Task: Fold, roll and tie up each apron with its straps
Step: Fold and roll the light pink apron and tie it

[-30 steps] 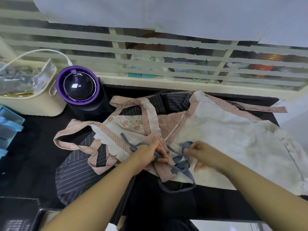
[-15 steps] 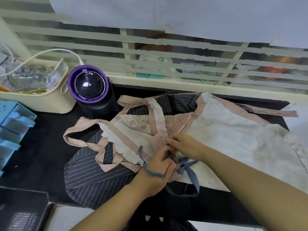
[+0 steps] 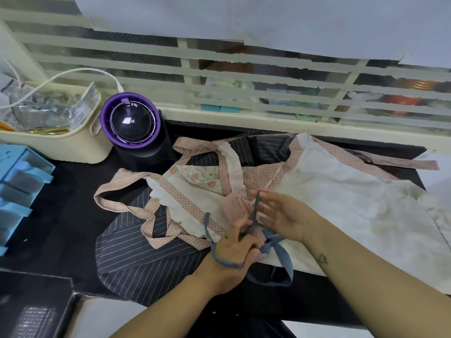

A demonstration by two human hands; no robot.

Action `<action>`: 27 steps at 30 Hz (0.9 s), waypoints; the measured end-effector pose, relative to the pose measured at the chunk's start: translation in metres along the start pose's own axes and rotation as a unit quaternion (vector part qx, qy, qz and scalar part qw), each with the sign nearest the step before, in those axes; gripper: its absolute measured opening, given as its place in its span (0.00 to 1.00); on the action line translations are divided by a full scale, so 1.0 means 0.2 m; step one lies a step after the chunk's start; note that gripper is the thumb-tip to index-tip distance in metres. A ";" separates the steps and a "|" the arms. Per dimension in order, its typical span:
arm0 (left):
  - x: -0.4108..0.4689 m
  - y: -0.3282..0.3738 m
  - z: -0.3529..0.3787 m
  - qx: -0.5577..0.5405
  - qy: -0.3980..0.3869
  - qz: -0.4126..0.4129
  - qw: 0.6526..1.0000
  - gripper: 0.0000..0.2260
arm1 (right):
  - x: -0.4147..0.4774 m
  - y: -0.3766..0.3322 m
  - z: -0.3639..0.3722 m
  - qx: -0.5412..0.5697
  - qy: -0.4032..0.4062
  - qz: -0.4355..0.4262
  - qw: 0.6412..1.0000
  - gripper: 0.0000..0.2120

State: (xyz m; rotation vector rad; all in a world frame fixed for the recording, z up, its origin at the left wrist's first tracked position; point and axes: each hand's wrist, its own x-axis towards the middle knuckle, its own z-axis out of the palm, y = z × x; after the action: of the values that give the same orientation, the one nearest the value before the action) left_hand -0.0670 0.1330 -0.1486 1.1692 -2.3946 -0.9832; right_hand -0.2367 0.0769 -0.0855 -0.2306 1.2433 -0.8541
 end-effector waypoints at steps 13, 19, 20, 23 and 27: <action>0.03 -0.05 0.02 -0.058 -0.021 -0.036 0.997 0.29 | -0.01 -0.26 -0.39 -0.096 0.210 -0.133 0.964 0.17; 0.03 -0.03 0.00 -0.062 -0.030 -0.041 0.997 0.31 | -0.07 -0.03 -0.13 -0.559 0.152 -0.164 0.799 0.19; 0.03 -0.03 0.00 -0.057 -0.032 -0.043 0.997 0.31 | -0.05 0.01 -0.07 -0.607 0.115 -0.112 0.778 0.23; 0.04 -0.02 0.01 -0.030 -0.032 -0.046 0.998 0.26 | 0.06 0.09 -0.01 -0.691 0.118 -0.035 0.713 0.25; 0.03 0.00 -0.01 -0.033 -0.036 -0.045 0.998 0.21 | 0.13 0.13 -0.01 -0.555 0.125 -0.114 0.815 0.17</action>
State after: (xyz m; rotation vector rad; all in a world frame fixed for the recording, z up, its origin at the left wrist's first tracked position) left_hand -0.0692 0.1278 -0.1484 1.2484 -2.3625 -1.1409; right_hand -0.2261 0.0767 -0.1208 -1.2607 1.8864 -0.2465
